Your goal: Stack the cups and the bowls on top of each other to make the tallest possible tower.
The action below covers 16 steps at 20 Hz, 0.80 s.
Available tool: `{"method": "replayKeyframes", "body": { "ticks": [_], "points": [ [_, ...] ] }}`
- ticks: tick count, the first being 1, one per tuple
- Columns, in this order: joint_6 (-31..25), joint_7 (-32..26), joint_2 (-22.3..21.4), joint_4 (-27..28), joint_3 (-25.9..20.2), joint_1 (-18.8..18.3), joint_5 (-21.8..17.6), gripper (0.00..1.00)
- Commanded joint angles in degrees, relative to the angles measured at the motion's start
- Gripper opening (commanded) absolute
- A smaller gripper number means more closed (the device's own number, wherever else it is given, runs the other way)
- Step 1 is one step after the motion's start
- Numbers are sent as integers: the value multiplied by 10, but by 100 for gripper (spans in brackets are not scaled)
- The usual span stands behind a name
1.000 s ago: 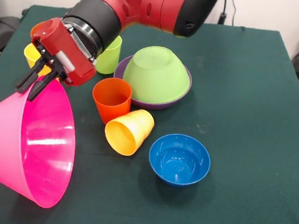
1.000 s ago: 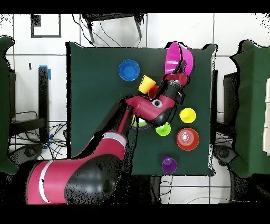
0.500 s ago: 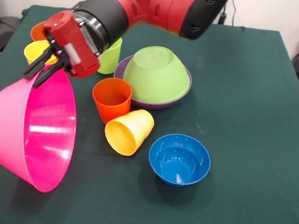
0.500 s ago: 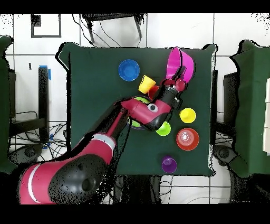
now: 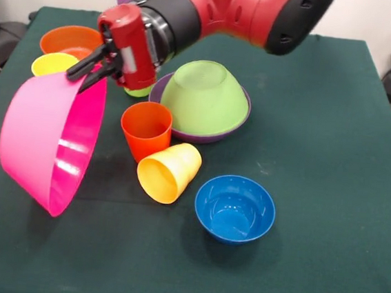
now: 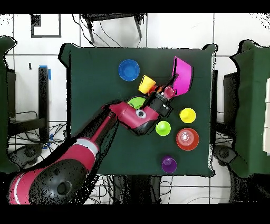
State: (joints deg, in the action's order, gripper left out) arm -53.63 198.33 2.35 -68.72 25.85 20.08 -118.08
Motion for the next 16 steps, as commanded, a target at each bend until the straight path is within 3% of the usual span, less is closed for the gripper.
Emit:
{"method": "replayKeyframes", "body": {
  "ticks": [1, 4, 9, 16],
  "points": [
    [-33, -130, 18, 45, -16, 30, 52, 0],
    [-6, -131, 15, 50, -14, 33, 54, 0],
    [30, -86, 12, 48, -16, 35, 37, 0],
    [34, -34, 10, 49, -34, 41, 27, 0]
  ]
}}
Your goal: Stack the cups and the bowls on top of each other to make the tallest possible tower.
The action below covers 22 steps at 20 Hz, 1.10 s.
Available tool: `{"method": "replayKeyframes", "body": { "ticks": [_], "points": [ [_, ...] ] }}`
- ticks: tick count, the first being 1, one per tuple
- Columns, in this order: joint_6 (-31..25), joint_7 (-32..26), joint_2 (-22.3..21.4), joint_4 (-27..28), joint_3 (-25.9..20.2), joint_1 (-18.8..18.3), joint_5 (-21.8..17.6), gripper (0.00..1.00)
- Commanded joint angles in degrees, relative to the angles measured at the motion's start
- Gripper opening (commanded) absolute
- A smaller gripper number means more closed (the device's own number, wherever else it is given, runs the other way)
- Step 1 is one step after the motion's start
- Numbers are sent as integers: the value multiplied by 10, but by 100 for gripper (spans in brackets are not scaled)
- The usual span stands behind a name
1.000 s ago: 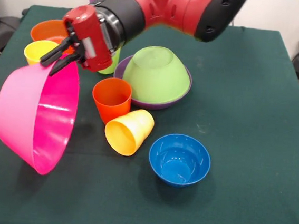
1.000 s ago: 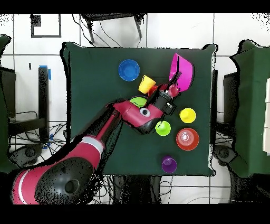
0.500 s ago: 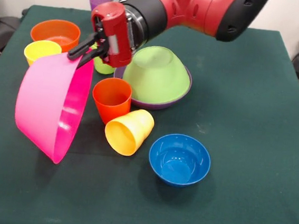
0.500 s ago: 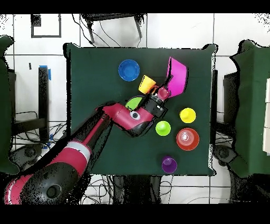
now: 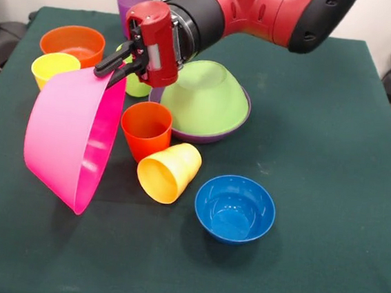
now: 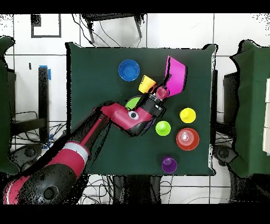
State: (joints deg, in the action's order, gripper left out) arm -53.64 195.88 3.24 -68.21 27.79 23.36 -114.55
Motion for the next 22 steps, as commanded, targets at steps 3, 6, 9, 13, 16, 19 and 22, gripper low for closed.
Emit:
{"method": "replayKeyframes", "body": {
  "ticks": [3, 6, 9, 13, 16, 19, 22],
  "points": [
    [28, 3, 7, 51, -65, 11, -4, 0],
    [13, 9, 17, 61, -73, 12, 4, 0],
    [15, 29, 23, 61, -81, 12, 0, 0],
    [15, 55, 33, 64, -93, 14, 2, 0],
    [4, 50, 42, 70, -97, 17, 17, 0],
    [-22, 71, 58, 80, -100, 23, 23, 0],
    [-37, 83, 70, 88, -101, 26, 26, 0]
  ]
}}
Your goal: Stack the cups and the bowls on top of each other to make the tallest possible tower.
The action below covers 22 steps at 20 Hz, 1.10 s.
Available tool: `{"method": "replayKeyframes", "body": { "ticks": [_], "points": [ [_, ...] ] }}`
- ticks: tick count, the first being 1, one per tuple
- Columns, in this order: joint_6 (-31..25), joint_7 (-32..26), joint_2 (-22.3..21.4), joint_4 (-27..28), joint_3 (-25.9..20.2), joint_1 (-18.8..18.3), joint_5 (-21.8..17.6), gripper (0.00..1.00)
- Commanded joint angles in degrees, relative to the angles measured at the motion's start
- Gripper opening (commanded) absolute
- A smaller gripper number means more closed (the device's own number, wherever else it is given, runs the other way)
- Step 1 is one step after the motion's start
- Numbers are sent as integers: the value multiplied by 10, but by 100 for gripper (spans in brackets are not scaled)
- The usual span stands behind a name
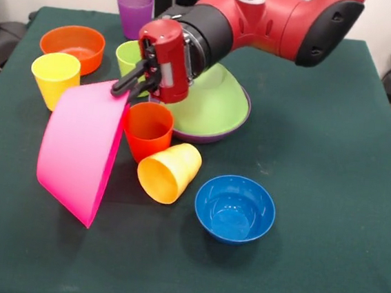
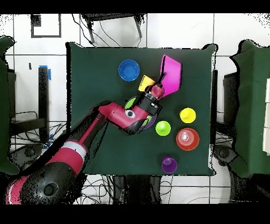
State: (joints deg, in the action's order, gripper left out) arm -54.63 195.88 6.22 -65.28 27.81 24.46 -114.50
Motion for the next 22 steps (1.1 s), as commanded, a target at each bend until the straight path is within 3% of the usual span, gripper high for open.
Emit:
{"method": "replayKeyframes", "body": {
  "ticks": [1, 14, 20, 21, 22],
  "points": [
    [-36, 83, 45, 63, -102, 16, 29, 0],
    [-41, 130, 69, 72, -99, 22, 9, 0],
    [-40, 122, 72, 74, -95, 24, 9, 0],
    [-42, 121, 73, 74, -95, 24, 11, 100],
    [-41, 120, 73, 74, -94, 24, 11, 100]
  ]
}}
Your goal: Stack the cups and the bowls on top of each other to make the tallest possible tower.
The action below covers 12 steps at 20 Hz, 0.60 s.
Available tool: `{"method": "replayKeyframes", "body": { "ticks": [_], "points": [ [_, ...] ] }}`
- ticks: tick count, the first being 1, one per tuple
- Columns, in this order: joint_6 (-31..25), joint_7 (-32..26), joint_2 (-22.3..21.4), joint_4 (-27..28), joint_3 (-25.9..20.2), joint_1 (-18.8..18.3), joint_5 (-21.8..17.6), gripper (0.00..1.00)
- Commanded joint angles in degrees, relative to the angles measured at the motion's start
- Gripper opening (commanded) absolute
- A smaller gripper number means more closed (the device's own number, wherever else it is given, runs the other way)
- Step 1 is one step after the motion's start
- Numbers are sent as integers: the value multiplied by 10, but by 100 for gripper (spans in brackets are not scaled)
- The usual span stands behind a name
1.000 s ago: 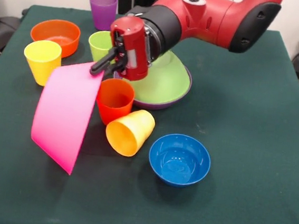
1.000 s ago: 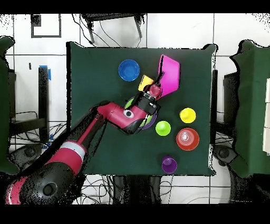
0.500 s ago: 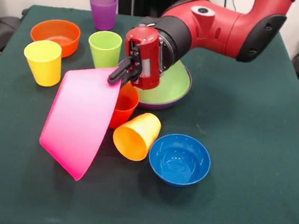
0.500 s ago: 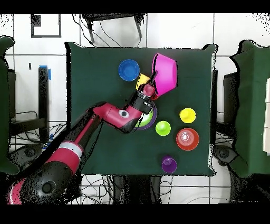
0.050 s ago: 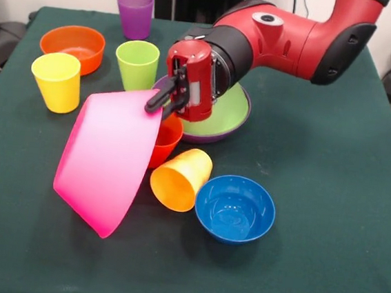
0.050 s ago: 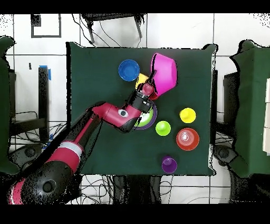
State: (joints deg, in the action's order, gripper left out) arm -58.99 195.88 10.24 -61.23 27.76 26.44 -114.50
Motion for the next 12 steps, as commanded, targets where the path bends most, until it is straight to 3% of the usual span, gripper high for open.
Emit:
{"method": "replayKeyframes", "body": {
  "ticks": [1, 12],
  "points": [
    [3, 119, 33, 33, -94, 4, 10, 100],
    [17, 106, 27, 36, -96, -2, 26, 100]
  ]
}}
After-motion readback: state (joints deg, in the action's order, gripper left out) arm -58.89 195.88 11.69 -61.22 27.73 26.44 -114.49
